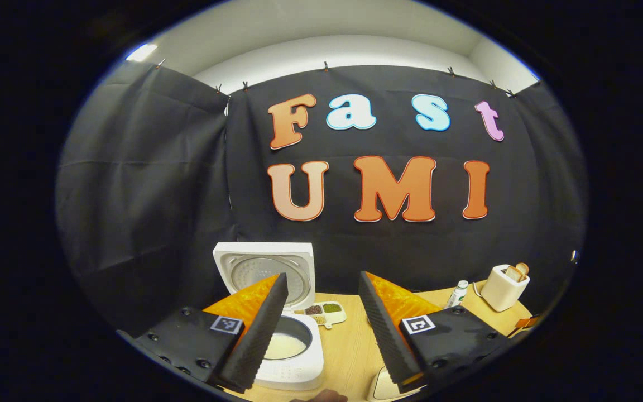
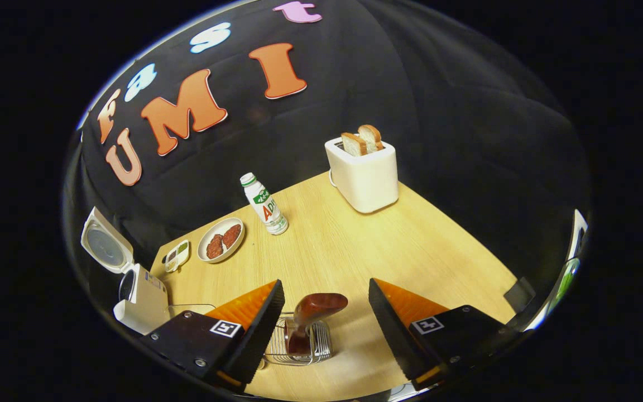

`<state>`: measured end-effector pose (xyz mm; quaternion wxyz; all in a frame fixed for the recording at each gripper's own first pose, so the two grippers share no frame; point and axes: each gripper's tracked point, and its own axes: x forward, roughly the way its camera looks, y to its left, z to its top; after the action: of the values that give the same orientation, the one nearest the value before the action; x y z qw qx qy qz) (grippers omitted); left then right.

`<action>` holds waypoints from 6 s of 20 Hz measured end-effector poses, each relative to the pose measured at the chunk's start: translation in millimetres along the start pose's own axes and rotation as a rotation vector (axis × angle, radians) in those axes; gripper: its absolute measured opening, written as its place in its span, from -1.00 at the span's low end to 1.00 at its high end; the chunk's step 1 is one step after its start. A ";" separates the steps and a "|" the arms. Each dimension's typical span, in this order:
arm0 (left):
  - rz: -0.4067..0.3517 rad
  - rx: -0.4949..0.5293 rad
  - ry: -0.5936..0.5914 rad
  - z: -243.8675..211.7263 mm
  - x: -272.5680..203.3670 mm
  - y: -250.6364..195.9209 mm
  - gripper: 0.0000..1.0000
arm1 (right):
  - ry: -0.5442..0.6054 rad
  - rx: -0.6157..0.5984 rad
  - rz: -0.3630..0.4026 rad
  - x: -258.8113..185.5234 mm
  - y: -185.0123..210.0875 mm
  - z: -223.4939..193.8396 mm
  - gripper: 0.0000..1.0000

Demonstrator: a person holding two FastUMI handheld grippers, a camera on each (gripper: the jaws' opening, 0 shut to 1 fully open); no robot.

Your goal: Close the left gripper, press the button to open the rice cooker; take a wooden spoon from the chopstick holder with the right hand, scoop a spoonful of rice and pour it into the rice cooker, then put the wooden spoon back into the chopstick holder.

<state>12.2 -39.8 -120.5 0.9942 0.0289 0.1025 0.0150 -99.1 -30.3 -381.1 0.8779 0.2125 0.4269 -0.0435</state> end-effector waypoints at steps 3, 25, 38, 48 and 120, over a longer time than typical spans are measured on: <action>-0.029 0.011 -0.001 0.7 -1.9 -14.1 0.75 | 0.013 0.088 0.031 9.7 1.7 -12.6 0.87; -0.084 0.035 0.043 -21.4 4.3 -12.4 0.81 | -0.101 0.223 0.032 4.8 45.2 -2.4 -0.60; 0.005 -0.002 0.049 -36.7 4.2 39.9 0.95 | -0.322 -0.055 0.218 -82.8 153.9 68.2 -0.62; 0.029 -0.003 0.063 -53.3 -0.7 85.3 0.96 | -0.185 -0.302 0.338 -58.5 238.1 -22.4 -0.61; 0.244 -0.093 0.131 -95.2 -21.0 155.3 0.95 | 0.393 0.873 0.708 -38.2 249.7 -26.7 -0.62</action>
<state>-31.6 119.6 -200.0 0.9765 -0.0058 0.1620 0.1422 -78.3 202.9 -282.4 0.5750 0.6872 0.4274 0.1205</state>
